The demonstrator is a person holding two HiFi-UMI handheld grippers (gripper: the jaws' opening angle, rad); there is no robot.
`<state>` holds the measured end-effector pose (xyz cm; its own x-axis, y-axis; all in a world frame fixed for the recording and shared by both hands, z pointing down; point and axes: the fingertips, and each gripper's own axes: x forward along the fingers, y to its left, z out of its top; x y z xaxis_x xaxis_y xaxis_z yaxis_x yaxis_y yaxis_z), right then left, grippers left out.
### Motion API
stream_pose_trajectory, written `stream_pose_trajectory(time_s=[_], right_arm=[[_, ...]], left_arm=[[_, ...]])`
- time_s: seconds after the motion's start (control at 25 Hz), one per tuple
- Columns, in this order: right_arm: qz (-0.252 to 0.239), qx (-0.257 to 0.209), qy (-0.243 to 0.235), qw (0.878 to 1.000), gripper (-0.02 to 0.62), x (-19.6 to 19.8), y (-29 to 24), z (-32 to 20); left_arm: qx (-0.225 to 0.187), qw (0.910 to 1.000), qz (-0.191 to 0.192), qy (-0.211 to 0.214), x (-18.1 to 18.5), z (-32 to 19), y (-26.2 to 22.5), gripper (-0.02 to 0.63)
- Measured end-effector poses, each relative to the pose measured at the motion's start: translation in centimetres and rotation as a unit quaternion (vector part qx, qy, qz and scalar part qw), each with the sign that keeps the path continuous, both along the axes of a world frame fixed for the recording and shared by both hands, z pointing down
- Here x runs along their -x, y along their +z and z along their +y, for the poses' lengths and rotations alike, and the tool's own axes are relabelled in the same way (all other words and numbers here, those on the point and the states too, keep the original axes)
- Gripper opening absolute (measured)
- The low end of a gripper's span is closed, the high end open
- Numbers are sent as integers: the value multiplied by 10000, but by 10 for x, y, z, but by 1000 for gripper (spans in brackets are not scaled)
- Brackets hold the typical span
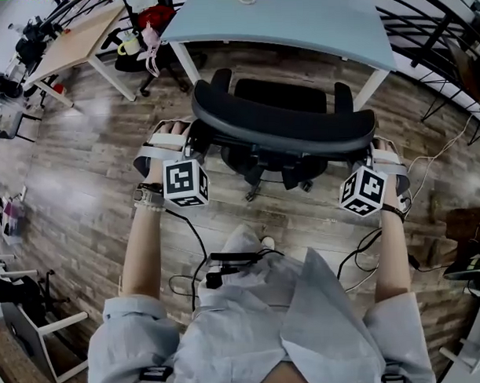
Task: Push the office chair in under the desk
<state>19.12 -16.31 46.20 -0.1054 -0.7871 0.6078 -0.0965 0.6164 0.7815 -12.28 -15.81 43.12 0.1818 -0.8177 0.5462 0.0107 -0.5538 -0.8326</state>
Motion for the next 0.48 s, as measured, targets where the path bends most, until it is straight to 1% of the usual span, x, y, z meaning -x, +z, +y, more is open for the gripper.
stream_pose_trajectory(time_s=[0.28,0.48], right_arm=[[-16,-38,14,10000,167,1,0,-15],[-35,-20,49,10000,167,-11,3,-36]], left_arm=[[-21,10000,7,34,1,-17,1,170],[42,10000,-13,30,-11,-41,4,170]])
